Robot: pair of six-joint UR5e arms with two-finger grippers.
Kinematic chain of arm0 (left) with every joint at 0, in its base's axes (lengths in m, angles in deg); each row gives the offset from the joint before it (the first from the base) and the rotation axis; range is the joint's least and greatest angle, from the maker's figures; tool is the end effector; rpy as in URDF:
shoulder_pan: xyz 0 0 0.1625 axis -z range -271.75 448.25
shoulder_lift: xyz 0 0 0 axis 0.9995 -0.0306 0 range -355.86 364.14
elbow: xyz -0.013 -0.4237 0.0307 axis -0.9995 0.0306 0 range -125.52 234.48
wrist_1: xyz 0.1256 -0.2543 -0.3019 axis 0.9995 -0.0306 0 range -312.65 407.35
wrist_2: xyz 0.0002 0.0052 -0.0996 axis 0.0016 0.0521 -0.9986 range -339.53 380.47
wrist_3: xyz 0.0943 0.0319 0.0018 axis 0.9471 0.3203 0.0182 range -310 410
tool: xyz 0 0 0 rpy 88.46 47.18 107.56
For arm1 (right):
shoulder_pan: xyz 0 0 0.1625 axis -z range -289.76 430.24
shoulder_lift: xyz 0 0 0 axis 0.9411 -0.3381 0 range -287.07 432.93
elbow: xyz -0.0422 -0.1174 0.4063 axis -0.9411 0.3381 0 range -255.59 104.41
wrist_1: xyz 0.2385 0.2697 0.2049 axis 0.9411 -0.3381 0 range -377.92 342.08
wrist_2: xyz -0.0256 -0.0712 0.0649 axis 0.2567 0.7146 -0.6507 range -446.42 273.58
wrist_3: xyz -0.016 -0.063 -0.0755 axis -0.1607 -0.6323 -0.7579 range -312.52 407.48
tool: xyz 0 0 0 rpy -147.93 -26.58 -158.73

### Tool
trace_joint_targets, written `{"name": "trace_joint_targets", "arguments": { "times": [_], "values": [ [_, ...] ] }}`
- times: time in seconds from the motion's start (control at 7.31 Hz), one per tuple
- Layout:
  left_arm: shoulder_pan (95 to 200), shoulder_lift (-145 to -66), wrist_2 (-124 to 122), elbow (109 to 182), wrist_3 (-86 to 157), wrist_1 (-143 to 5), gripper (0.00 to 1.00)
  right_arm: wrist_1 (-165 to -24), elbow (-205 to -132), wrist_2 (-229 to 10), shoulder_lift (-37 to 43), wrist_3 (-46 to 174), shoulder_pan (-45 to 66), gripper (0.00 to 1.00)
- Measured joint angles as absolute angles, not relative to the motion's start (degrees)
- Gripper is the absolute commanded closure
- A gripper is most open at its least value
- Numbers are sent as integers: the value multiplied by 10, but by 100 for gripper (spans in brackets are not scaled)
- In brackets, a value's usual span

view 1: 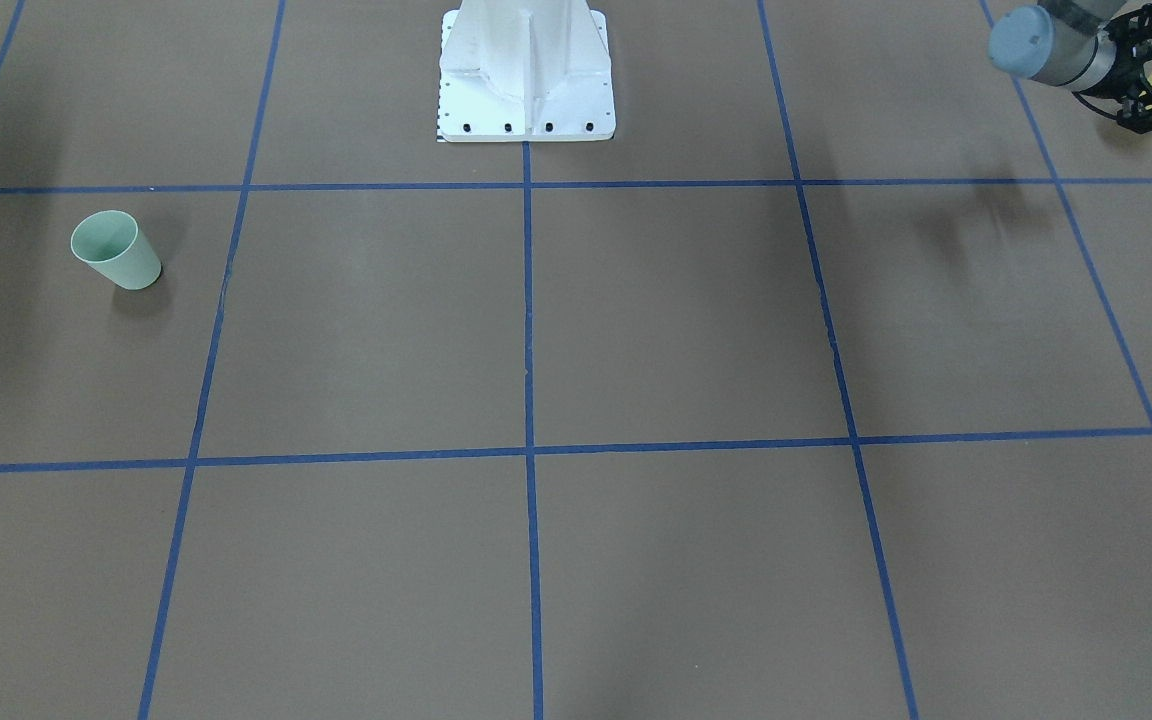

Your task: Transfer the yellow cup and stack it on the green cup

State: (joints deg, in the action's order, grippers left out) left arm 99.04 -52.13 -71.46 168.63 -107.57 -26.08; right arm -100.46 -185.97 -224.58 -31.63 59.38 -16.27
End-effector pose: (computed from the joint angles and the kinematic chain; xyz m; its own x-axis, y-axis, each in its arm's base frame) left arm 0.1686 -0.1645 0.7145 0.1502 -0.9690 0.1961 0.8921 0.2183 0.3957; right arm 0.0348 -0.3985 0.5758 0.6535 -0.0065 0.7569 -0.0772 0.9942 0.0752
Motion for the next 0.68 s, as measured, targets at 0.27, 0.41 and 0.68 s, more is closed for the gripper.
{"name": "trace_joint_targets", "arguments": {
  "times": [0.27, 0.41, 0.68],
  "values": [
    [948, -535, -751, 1658, -1144, -252, 0, -1005, -1860, -2245, -316, 593, -162, 0],
    [930, -537, -772, 1640, -1171, -252, 0, -1005, -1860, -2245, -316, 593, -162, 0],
    [903, -560, -808, 1588, -1207, -255, 0, -1005, -1860, -2245, -316, 593, -162, 0]
  ]
}}
